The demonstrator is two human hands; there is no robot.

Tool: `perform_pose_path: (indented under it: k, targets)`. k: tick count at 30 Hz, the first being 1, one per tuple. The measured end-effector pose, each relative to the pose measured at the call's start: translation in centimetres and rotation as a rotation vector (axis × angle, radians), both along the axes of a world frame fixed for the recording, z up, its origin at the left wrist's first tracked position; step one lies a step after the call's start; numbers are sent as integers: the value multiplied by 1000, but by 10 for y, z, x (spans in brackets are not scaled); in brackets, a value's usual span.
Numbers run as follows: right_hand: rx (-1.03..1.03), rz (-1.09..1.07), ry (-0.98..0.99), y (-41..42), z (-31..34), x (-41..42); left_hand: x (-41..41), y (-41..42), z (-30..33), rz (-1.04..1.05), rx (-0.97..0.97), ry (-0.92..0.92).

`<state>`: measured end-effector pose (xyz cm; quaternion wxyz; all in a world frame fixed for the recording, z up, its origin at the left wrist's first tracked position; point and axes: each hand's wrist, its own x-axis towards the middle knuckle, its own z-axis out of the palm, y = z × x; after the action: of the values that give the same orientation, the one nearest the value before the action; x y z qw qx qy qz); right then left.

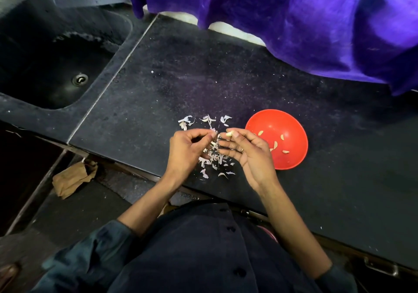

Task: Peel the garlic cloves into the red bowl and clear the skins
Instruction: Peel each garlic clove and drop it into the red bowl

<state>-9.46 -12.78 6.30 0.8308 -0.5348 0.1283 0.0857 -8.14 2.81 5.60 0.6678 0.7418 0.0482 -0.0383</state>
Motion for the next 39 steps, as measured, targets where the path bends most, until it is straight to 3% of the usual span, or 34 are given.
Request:
perform_pose_path:
  k: [9,20,31,39]
  targets:
    - [56,-60,63,-2,0,2,16,2,-9,23,312,-31]
    - [4,-21,25,-4,-4,4,19,-3,0,-39,344,24]
    - [-160,19,-76,-3,-5,7,17,-3,18,-144,-103,140]
    - [-242,73,-145,-3,-5,8,15,1,19,-162,-194,236]
